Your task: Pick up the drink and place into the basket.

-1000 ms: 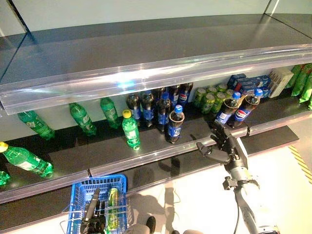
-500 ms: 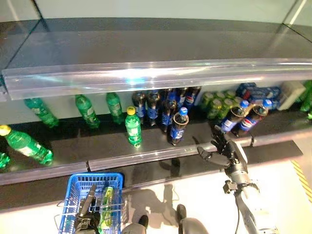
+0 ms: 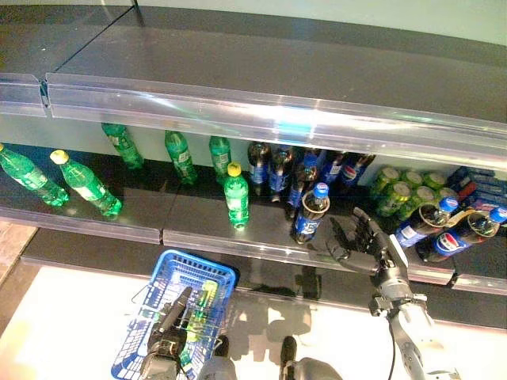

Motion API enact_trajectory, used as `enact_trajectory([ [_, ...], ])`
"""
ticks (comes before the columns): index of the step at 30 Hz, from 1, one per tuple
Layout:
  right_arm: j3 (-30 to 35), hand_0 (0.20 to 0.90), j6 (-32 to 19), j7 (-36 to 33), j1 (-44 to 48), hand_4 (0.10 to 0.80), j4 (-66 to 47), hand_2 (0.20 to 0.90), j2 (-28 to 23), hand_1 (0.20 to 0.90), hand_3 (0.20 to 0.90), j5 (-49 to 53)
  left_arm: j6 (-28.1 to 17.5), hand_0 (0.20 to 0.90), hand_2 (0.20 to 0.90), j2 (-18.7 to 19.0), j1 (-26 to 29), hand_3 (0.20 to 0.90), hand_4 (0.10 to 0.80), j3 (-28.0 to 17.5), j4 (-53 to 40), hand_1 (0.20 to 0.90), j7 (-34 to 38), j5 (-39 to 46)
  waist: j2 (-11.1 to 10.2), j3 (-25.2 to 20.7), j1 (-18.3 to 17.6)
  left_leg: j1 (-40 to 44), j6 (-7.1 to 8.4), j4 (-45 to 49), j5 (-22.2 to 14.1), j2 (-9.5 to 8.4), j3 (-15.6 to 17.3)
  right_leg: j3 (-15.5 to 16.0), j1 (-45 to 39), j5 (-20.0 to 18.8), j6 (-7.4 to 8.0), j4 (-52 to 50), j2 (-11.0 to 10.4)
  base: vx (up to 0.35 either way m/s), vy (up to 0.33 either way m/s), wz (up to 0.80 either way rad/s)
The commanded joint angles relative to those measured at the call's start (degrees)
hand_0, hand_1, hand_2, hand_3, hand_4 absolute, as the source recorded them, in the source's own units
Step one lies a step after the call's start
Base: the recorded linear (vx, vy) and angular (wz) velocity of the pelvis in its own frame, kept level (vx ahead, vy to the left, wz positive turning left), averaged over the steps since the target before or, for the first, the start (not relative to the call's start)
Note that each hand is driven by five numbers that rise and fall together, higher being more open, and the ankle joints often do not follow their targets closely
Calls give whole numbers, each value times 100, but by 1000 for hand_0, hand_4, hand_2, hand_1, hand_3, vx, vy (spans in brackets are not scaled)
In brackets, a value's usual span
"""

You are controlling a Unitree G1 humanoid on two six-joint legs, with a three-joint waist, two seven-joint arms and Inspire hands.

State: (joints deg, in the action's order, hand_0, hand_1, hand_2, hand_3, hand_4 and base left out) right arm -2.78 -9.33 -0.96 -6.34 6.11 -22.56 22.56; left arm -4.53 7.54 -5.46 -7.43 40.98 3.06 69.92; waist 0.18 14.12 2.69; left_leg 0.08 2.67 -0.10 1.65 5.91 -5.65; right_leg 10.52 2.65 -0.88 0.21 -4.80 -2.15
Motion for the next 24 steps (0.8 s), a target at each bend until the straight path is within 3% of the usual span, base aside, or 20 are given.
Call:
enact_trajectory([
  [1,0,900,-654,-41,264,800,-457,900,-116,900,900,-148,-955,300,300,468,302,200,100,-439,-987,300,-823,215,-102,-719,-43,306,41,26,-359,-507,263,-418,-456,211,487,455,-166,5,41,-4],
  [10,7,900,-639,-173,359,800,-400,900,-26,900,900,-315,-984,300,300,484,377,200,100,-439,-774,300,-889,214,-42,-815,-59,476,98,-173,-294,-500,467,-357,-698,168,557,662,-196,28,64,3],
  [24,189,900,-666,-338,298,800,-482,900,-37,900,900,-300,-711,300,300,543,156,200,100,-460,-704,300,-1203,170,-39,-559,-47,456,-12,255,-554,-525,481,-480,-591,306,640,202,-377,66,28,0],
])
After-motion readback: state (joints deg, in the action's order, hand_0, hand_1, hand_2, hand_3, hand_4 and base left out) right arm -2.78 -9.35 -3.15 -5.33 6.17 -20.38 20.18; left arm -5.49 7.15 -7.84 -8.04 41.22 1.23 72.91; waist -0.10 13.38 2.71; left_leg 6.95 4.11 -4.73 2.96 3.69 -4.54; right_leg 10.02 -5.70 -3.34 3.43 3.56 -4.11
